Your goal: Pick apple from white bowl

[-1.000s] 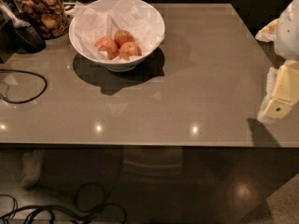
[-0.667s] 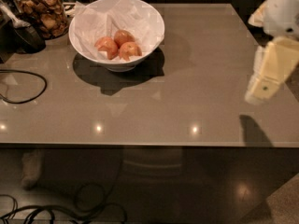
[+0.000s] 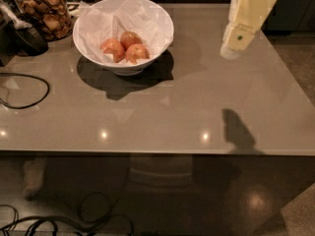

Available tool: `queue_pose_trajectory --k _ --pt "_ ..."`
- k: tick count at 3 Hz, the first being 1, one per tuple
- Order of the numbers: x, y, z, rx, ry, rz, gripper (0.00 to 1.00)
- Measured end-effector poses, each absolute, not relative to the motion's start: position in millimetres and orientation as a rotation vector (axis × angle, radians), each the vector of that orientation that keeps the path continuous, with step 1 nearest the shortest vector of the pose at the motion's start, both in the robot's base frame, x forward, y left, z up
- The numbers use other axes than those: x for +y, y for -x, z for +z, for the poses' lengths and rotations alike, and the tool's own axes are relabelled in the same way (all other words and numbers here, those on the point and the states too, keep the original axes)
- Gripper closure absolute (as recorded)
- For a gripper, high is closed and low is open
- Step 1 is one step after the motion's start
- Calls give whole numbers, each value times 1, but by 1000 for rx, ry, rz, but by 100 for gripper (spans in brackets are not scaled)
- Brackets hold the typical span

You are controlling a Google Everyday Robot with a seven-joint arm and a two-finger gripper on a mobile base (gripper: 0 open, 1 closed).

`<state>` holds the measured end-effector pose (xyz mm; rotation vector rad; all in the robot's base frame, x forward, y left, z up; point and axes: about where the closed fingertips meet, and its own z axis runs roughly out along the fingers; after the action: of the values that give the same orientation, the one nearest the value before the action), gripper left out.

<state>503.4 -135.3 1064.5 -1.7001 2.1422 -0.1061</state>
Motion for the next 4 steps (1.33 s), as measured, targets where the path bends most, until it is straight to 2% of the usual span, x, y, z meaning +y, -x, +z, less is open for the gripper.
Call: queue_pose_trajectory --k 1,4 --pt "-131 -508 1072 2105 1671 -106 0" --pt "-91 -610 1004 2190 1596 83 0"
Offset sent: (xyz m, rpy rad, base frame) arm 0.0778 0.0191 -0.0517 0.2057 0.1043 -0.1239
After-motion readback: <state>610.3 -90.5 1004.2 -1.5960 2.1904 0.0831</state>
